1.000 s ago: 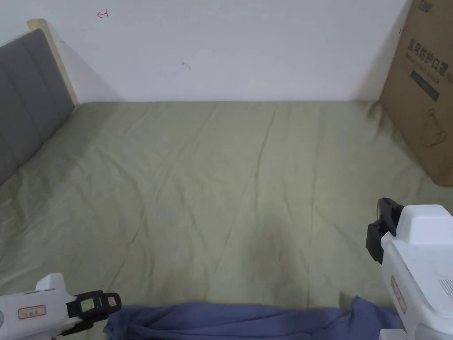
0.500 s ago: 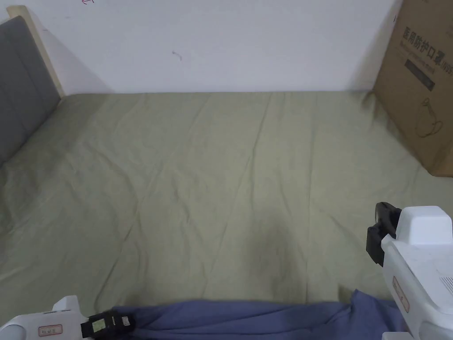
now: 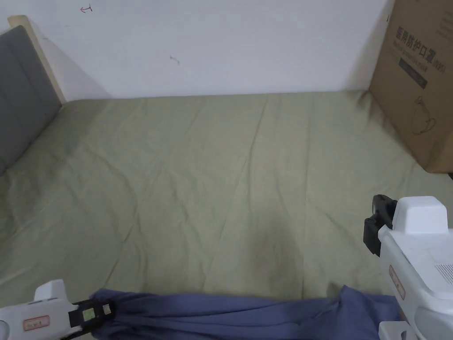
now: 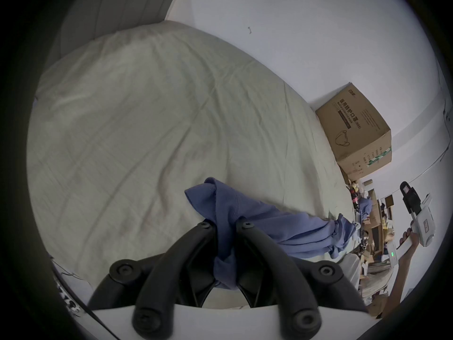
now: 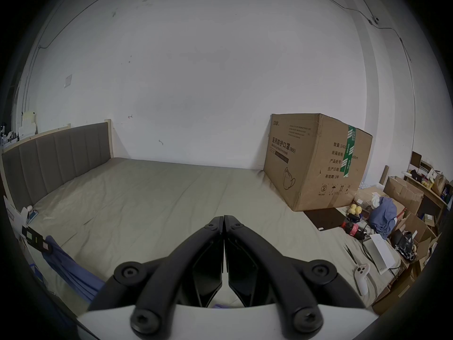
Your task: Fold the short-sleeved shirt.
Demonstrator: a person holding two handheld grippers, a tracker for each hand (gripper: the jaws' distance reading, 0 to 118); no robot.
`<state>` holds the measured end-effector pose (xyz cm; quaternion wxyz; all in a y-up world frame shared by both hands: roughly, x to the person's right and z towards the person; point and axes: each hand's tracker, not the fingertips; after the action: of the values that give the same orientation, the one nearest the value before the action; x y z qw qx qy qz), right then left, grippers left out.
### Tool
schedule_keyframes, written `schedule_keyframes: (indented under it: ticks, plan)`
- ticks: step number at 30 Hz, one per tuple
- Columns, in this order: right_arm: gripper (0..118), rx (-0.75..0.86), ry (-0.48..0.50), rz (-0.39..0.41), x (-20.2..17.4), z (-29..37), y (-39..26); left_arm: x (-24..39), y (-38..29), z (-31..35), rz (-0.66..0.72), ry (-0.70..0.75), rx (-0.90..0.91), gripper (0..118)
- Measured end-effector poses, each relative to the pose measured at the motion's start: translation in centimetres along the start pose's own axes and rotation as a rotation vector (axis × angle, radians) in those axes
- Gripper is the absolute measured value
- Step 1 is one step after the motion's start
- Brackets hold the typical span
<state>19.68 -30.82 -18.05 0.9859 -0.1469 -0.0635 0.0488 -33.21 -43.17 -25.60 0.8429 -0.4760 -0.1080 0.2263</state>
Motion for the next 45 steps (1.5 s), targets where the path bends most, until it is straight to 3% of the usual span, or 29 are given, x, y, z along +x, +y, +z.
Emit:
schedule_keyframes:
  ticks: [7, 12, 21, 28, 33, 34, 36, 40, 41, 45]
  plan:
    - [0, 0.017, 0.008, -0.011, 0.6, 0.4, 0.1, -0.7, 1.0, 3.8, -0.044, 0.192, 0.06, 11]
    - [0, 0.019, 0.016, -0.022, 1.1, 0.7, 0.0, 5.3, 0.0, 3.2, -0.139, 0.275, 0.051, 11]
    - [0, 0.032, 0.014, -0.036, 3.5, 1.1, -0.7, 15.8, -2.1, -3.6, -0.231, 0.074, -0.091, 11]
    - [0, 0.027, -0.017, -0.05, 5.7, 1.1, -1.5, 21.2, -6.0, -11.7, -0.274, 0.045, -0.221, 11]
    - [0, 0.016, -0.039, -0.054, 6.9, 1.3, -2.2, 22.2, -8.7, -16.2, -0.297, 0.124, -0.259, 11]
    - [0, 0.015, -0.044, -0.056, 7.0, 1.3, -2.3, 22.4, -8.8, -16.1, -0.294, 0.128, -0.258, 14]
    - [0, 0.013, -0.052, -0.062, 7.4, 1.4, -2.5, 23.1, -9.0, -15.5, -0.316, 0.136, -0.258, 30]
    - [0, 0.008, -0.056, -0.072, 7.6, 1.2, -2.6, 24.0, -7.8, -13.0, -0.288, 0.022, -0.278, 97]
    - [0, 0.008, -0.055, -0.073, 7.6, 1.2, -2.5, 24.2, -7.4, -12.0, -0.274, -0.007, -0.254, 104]
    - [0, 0.018, -0.052, -0.074, 7.3, 1.3, -2.4, 23.7, -5.8, -6.9, -0.314, -0.086, -0.032, 105]
